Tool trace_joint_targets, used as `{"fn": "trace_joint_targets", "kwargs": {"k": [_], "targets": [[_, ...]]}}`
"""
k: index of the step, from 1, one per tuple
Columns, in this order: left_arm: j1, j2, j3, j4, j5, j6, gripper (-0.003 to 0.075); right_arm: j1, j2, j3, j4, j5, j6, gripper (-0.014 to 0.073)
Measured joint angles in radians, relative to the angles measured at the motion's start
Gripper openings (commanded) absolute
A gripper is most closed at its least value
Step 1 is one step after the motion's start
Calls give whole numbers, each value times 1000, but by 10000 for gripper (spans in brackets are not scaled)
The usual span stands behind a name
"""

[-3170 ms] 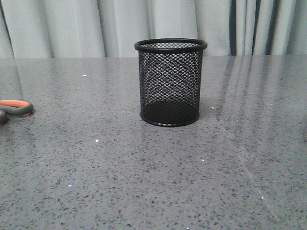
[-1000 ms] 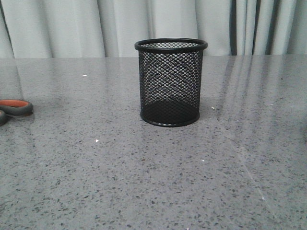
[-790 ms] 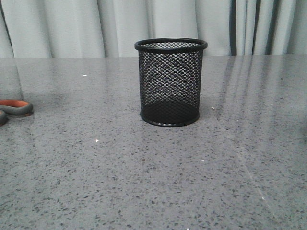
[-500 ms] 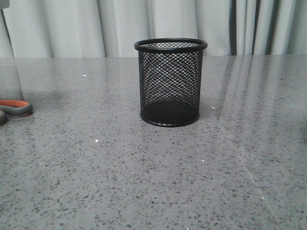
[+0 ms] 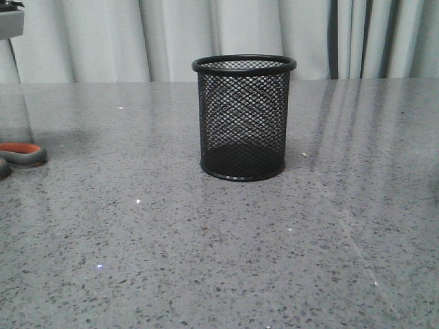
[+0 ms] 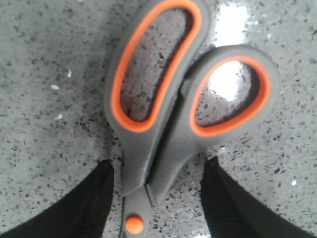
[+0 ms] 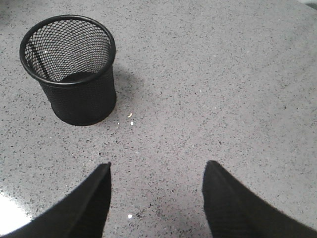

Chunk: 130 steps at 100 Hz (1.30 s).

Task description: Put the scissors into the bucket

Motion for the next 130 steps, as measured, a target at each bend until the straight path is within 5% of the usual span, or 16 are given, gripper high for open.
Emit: {"fn": "trace_joint_targets", "kwargs": {"k": [54,81,130], "targets": [[0,43,-14,-19,9,25,365,0,0,0,0,0,-2,374],[0,43,-14,-21,9,26,158,0,0,0,0,0,-2,374],[0,-19,-89,-60,9,3,156,0,21,-6,2,-31,-2,374]]}}
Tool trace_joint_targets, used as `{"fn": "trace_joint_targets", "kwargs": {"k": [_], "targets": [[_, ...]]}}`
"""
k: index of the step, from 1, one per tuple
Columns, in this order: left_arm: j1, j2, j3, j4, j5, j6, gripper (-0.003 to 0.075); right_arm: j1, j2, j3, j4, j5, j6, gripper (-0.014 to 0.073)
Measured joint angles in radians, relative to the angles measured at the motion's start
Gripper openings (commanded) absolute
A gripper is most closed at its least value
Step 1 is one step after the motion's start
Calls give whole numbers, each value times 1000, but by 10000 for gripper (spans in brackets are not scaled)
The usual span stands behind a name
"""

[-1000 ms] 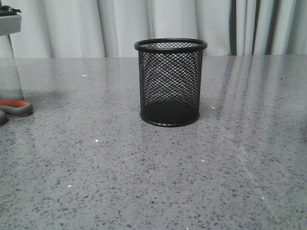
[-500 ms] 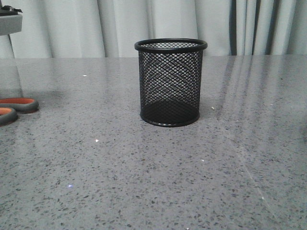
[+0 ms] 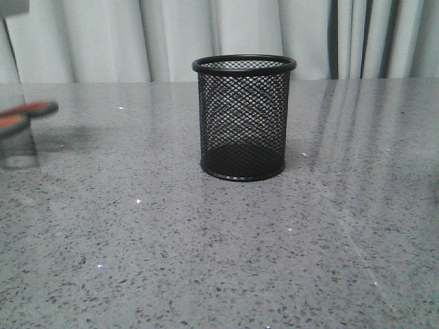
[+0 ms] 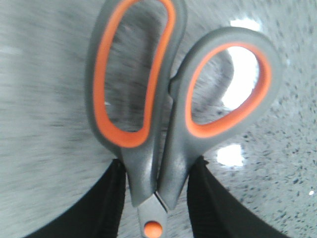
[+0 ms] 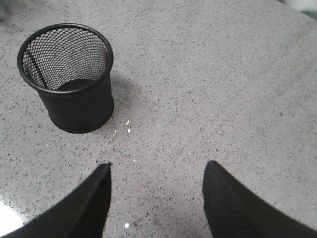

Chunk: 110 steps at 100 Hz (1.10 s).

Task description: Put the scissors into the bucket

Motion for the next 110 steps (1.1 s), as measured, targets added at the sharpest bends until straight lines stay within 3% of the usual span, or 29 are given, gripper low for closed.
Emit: {"fn": "trace_joint_targets", "kwargs": {"k": [13,27,46,69,83,110], "targets": [[0,-62,-54,-31,2,-7,156,0,50,-3,37,-25,0,374],[0,-121,-101,-93,11,-10,156,0,115,-20,180,-50,0,374],[-6,-163,-141,-185,18,-12,156,0,203,-103,487,-59,-114,374],[-96,-167,-179,-197,23,-12,156,2,356,-239,856,-3,-281,374],[-148,-167,-198,-205,26,-12,156,15,471,-321,943,30,-301,374],[-185,-167,-206,-212,29,-12,156,112,652,-458,978,39,-308,374]]}}
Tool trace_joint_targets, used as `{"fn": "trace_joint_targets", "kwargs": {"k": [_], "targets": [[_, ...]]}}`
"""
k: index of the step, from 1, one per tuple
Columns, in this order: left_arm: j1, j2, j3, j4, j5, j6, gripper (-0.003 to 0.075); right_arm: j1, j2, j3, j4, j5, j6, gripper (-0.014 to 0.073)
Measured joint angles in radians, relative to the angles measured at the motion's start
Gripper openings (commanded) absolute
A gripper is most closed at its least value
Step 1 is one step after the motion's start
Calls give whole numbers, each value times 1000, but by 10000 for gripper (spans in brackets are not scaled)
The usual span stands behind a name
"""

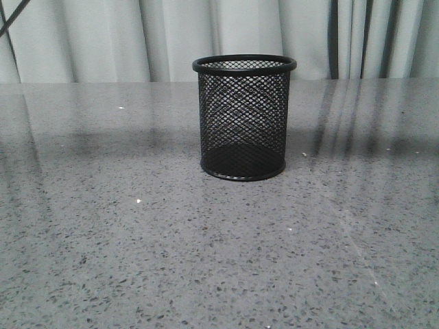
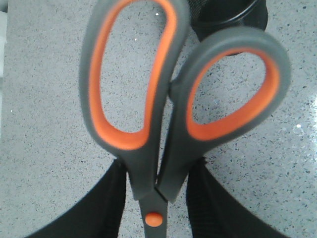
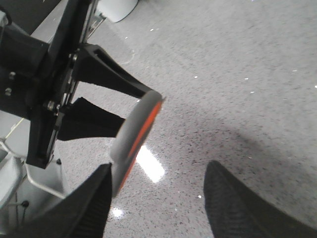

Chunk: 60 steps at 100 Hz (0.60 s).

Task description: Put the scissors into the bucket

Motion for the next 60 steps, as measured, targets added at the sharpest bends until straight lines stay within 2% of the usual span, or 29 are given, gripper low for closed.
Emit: {"fn": "trace_joint_targets", "kwargs": {"k": [46,52,60], "targets": [[0,0,0,-7,0,0,156,89,131,-102,61,-29,-2,373],[0,0,0,-7,0,0,156,90,143,-103,66,-31,-2,351],[0,0,0,-7,0,0,156,90,152,-103,74,-36,-2,249]]}}
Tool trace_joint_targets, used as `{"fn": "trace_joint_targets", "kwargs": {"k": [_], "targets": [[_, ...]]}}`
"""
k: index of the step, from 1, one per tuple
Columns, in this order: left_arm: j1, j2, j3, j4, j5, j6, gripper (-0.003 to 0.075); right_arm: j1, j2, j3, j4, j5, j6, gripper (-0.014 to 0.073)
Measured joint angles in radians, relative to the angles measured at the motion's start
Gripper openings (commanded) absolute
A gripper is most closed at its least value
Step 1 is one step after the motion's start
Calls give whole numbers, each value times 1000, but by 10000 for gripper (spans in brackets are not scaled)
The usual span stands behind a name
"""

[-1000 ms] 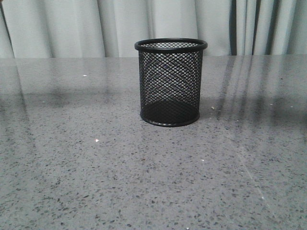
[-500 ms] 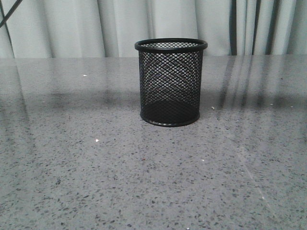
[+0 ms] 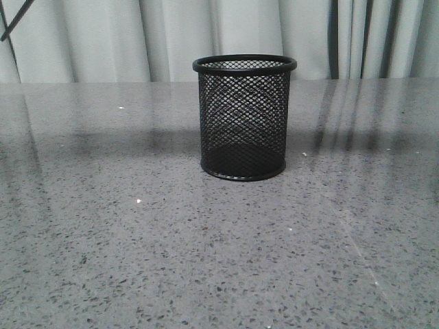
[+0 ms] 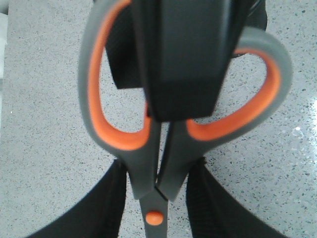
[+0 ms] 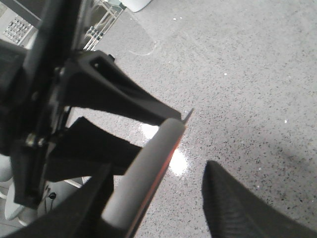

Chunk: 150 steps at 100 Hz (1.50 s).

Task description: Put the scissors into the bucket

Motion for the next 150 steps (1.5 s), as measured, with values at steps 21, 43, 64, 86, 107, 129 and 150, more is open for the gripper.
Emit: {"fn": "trace_joint_targets", "kwargs": {"k": [21,43,64,86,107,129,150], "targets": [[0,0,0,2,-2,0,158,0,4,0,8,-9,2,-54],[0,-4,-1,1,-5,-10,321,0,6,0,8,-15,2,-74],[0,-31,-1,-26,-3,-37,435,0,6,0,8,6,-10,-73],[56,-115,-1,-29,2,-59,366,-40,-13,0,1,13,-14,-73],[192,-163,-1,-29,2,-167,364,-110,-127,0,-119,33,13,-61],[260,-188,-1,-27,2,-263,364,-163,-270,-1,-411,122,174,-62],[262,-196,-1,-48,4,-280,364,-167,-361,-1,-680,260,349,-62]]}}
